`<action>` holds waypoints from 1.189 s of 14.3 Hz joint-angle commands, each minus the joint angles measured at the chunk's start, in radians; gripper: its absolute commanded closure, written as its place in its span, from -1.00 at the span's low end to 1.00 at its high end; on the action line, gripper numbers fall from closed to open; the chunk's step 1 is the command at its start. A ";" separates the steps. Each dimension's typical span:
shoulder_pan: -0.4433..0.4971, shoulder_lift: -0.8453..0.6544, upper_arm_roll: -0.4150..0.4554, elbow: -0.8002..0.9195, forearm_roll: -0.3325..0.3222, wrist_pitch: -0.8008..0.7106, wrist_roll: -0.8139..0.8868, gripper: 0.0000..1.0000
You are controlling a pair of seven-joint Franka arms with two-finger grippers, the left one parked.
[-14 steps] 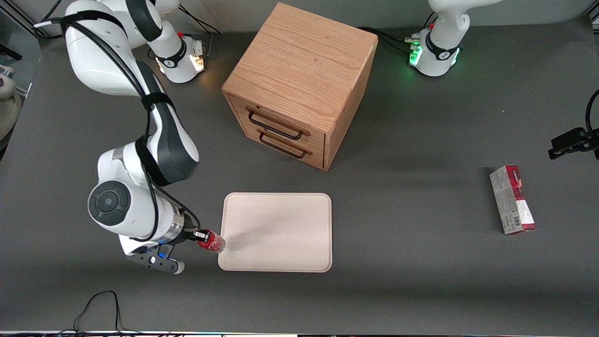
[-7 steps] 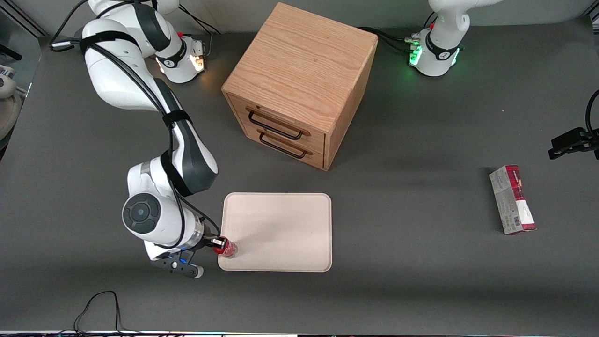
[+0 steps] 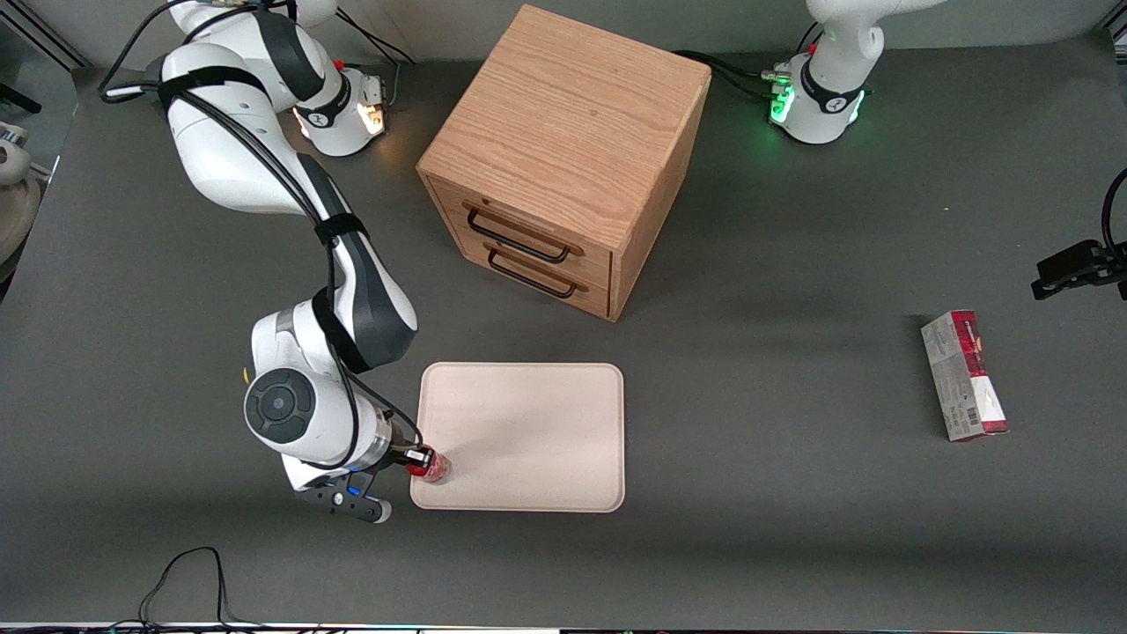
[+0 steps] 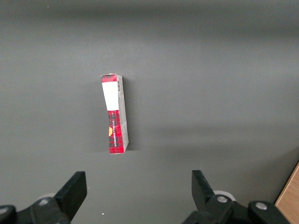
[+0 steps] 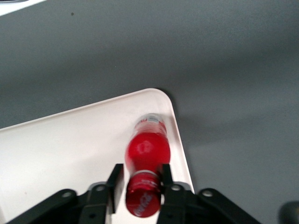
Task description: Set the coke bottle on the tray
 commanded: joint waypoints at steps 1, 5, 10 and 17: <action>0.015 0.015 -0.004 0.037 -0.015 0.002 0.027 -1.00; 0.012 -0.003 -0.010 0.037 -0.015 -0.010 0.024 -1.00; -0.040 -0.121 -0.013 -0.002 -0.003 -0.209 -0.080 -1.00; -0.220 -0.660 -0.018 -0.655 0.006 -0.197 -0.526 -1.00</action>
